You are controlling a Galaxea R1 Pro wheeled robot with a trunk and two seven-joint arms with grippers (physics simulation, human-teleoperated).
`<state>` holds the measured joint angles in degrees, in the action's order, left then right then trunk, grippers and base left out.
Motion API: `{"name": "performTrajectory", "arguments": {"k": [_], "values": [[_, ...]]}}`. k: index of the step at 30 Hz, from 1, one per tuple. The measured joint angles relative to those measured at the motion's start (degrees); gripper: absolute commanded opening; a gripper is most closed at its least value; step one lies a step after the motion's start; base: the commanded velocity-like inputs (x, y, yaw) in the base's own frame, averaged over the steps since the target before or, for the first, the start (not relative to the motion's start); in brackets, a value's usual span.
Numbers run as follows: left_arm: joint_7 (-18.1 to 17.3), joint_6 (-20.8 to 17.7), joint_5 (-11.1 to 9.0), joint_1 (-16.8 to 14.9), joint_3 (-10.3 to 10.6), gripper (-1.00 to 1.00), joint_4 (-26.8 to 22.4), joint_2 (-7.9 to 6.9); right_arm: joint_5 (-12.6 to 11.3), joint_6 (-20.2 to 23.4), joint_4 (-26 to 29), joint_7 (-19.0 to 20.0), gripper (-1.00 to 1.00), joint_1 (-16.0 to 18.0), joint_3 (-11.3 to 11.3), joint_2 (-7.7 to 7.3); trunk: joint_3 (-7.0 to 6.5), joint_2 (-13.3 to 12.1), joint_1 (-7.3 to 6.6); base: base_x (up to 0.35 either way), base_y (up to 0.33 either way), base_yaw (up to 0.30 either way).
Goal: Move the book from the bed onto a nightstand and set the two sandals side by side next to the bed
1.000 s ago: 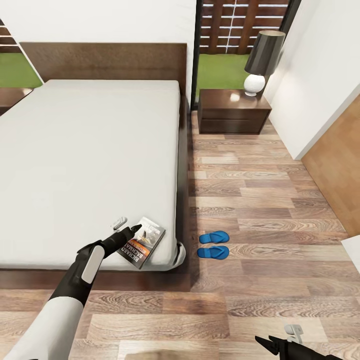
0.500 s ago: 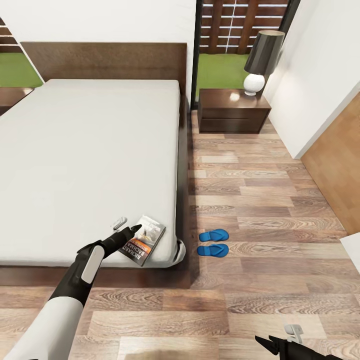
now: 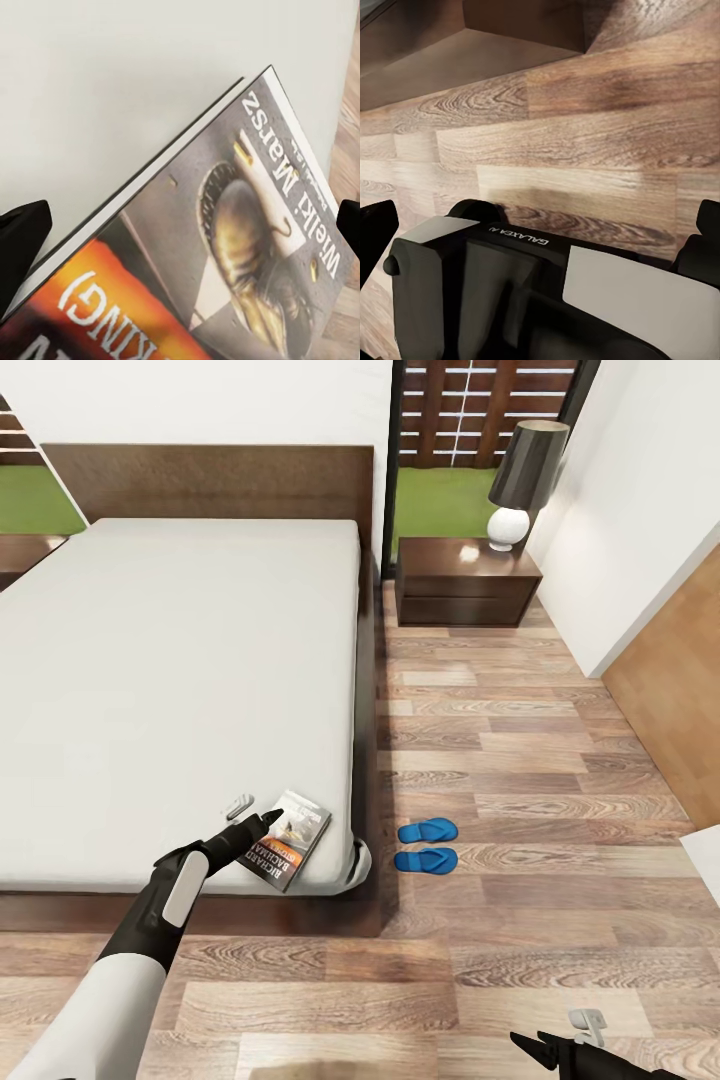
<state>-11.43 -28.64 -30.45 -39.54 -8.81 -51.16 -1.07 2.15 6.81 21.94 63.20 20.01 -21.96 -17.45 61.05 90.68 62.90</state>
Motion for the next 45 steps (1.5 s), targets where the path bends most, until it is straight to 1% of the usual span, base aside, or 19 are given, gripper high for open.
{"name": "performTrajectory", "arguments": {"k": [24, 32, 45], "values": [[0.0, 0.1, 0.1, 0.0, 0.0, 1.0, 0.0, 0.02, 0.0, 0.0, 0.0, 0.0, 1.0, 0.0, 0.0, 0.0, 0.0, 0.0, 0.0, -0.021, 0.0, 0.0], [0.0, 0.0, 0.0, 0.0, 0.0, 1.0, 0.0, 0.07, 0.0, 0.0, 0.0, 0.0, 1.0, 0.0, 0.0, 0.0, 0.0, 0.0, 0.01, -0.124, 0.0, 0.0], [0.0, 0.1, 0.0, 0.0, 0.1, 1.0, 0.0, 0.08, 0.0, 0.0, 0.0, 0.0, 1.0, 0.0, 0.0, 0.0, 0.0, 0.0, 0.0, -0.002, 0.0, 0.0]]}}
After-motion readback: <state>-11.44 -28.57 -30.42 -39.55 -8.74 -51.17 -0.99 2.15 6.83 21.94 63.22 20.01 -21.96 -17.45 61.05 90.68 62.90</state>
